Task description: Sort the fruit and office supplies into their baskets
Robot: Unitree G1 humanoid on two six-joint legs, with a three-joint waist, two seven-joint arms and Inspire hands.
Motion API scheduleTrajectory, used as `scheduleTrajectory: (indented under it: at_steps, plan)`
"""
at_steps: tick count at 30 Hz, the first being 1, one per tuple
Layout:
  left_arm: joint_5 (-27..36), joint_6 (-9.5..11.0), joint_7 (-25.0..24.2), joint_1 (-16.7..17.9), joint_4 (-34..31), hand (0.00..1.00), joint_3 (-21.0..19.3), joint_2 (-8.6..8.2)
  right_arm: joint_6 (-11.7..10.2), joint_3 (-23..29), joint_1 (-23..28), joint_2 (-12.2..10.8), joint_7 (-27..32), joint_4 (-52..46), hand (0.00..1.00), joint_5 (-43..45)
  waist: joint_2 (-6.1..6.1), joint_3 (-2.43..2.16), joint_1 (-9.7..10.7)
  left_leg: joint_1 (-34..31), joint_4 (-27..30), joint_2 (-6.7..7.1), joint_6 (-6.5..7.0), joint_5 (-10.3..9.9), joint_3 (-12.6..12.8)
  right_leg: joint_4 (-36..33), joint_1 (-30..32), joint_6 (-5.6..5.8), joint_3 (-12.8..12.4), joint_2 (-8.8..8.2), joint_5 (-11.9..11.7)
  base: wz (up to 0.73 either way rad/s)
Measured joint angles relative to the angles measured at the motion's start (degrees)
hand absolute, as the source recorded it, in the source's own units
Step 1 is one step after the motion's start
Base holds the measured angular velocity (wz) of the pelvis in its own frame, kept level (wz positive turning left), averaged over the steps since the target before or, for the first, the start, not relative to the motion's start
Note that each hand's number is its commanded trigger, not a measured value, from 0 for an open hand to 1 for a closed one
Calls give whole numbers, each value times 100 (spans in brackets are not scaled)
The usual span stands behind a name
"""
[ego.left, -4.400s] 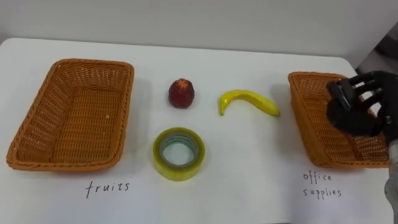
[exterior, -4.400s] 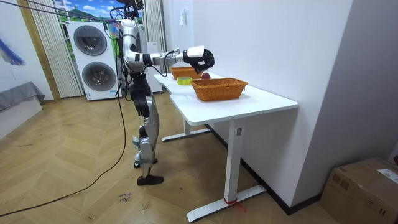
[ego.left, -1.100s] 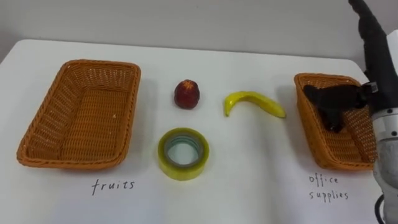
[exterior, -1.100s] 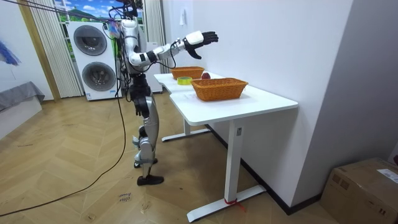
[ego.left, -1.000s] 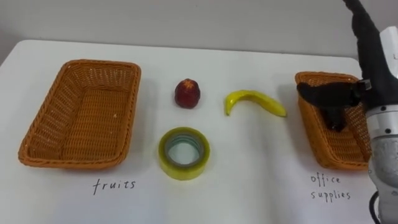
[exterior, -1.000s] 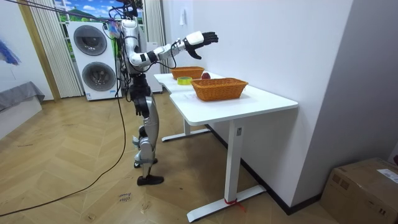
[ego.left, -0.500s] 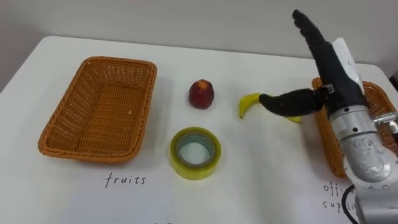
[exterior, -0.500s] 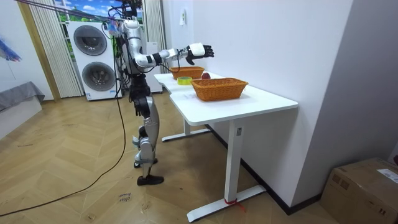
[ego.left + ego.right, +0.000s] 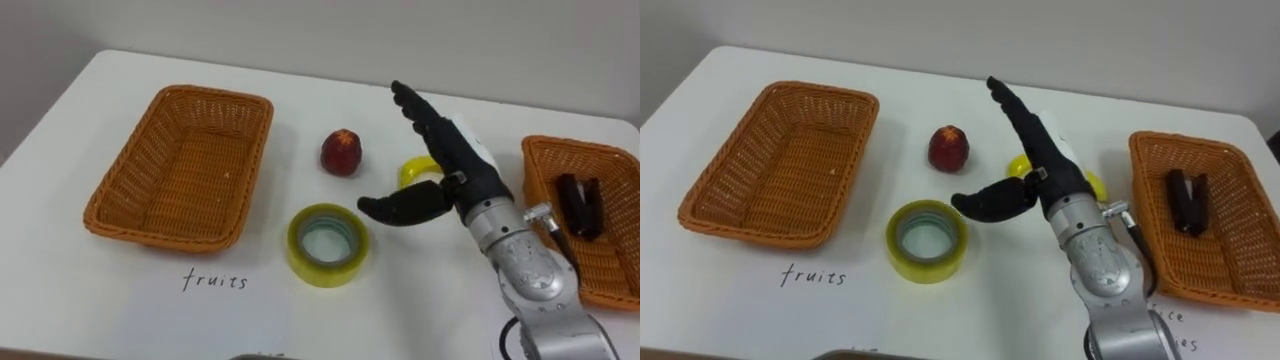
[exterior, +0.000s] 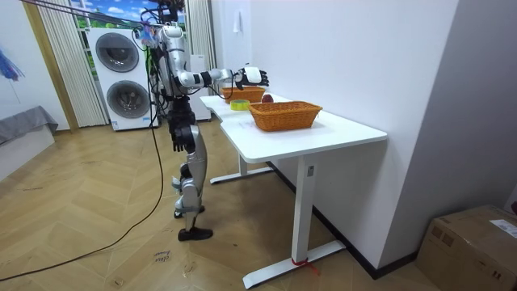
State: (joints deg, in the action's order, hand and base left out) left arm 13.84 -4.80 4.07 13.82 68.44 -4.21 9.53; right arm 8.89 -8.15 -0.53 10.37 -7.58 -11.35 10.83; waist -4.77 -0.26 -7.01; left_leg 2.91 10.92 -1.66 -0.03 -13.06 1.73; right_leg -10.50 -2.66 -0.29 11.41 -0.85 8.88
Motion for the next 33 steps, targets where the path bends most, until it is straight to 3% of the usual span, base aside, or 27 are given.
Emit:
scheduleTrajectory:
  at_steps: [2,12,19,33]
  plan:
    - [-10,-16,0,1,-3,0,2,15,0,-44,-1,-3,-1,17,0,-10,-33,-21,-13,-56,4,0,-2,7,0,-3,57,0,3,0,0,0]
    - [14,-117,169,-4,-181,0,113,8,121,-638,0,9,-91,221,0,-137,-10,2,-116,-75,8,0,-2,10,15,-2,80,-1,-29,1,-1,0]
    - [17,-104,364,-63,-230,0,113,-42,121,-662,0,10,-191,296,0,-129,31,30,-131,-70,-2,1,-1,11,22,-2,82,-1,-32,1,-1,0]
    - [17,-110,414,-60,-256,0,112,-66,147,-666,-59,46,-255,733,0,-121,26,36,-157,-63,-36,1,2,13,16,7,88,0,-28,1,-1,0]
